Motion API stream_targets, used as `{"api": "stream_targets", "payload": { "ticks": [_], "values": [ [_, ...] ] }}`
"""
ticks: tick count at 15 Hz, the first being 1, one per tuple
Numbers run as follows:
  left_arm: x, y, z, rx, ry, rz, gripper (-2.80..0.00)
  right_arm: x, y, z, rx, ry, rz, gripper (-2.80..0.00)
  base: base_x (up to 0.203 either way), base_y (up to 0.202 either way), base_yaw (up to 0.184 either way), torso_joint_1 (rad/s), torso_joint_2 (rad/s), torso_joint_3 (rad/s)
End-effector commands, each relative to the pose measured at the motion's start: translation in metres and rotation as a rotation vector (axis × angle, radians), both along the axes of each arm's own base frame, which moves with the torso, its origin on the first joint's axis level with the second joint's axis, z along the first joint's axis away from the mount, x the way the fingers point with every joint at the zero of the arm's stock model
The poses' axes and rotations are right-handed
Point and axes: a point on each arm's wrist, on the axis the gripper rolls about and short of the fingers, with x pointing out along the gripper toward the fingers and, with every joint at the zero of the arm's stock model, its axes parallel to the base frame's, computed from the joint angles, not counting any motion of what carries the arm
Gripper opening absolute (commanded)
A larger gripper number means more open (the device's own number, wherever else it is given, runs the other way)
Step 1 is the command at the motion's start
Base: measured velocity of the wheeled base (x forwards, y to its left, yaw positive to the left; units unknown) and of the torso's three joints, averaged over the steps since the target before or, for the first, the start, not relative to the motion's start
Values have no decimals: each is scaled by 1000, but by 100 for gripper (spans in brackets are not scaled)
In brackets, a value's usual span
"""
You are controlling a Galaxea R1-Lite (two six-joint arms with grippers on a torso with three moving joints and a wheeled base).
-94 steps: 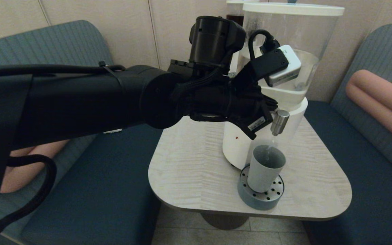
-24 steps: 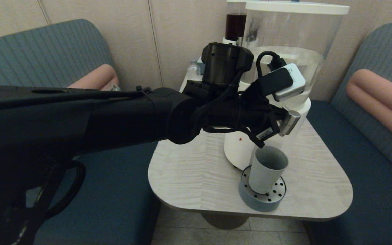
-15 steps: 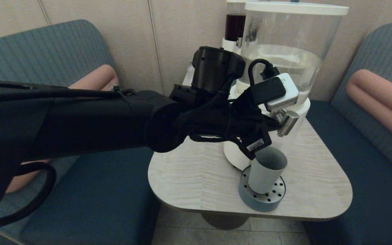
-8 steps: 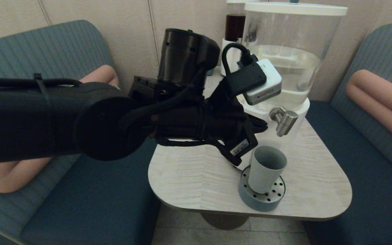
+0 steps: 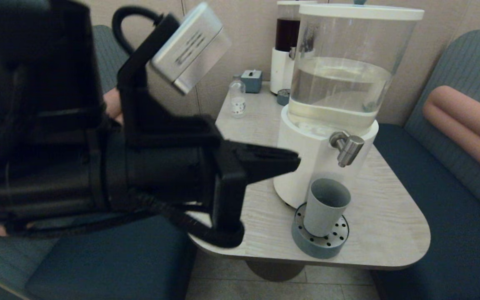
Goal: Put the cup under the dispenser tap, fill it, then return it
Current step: Place the cup next to the water dispenser
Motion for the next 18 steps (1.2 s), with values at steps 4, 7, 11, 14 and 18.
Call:
{"api": "stream_targets", "payload": {
  "ticks": [4,7,11,14,18],
  "values": [
    [-4,18,-51,-189,-140,-1,-280,0,0,0,-1,1,0,-280,0,0,0,0,0,0],
    [25,-8,-85,-205,-155,-12,0,0,0,0,-1,1,0,-280,0,0,0,0,0,0],
    [49,-31,-98,-214,-194,-48,0,0,0,0,-1,1,0,-280,0,0,0,0,0,0],
    [59,-41,-116,-168,-186,-68,0,0,0,0,-1,1,0,-280,0,0,0,0,0,0],
    [75,-57,-145,-126,-143,-82,0,0,0,0,-1,1,0,-280,0,0,0,0,0,0]
  ]
}}
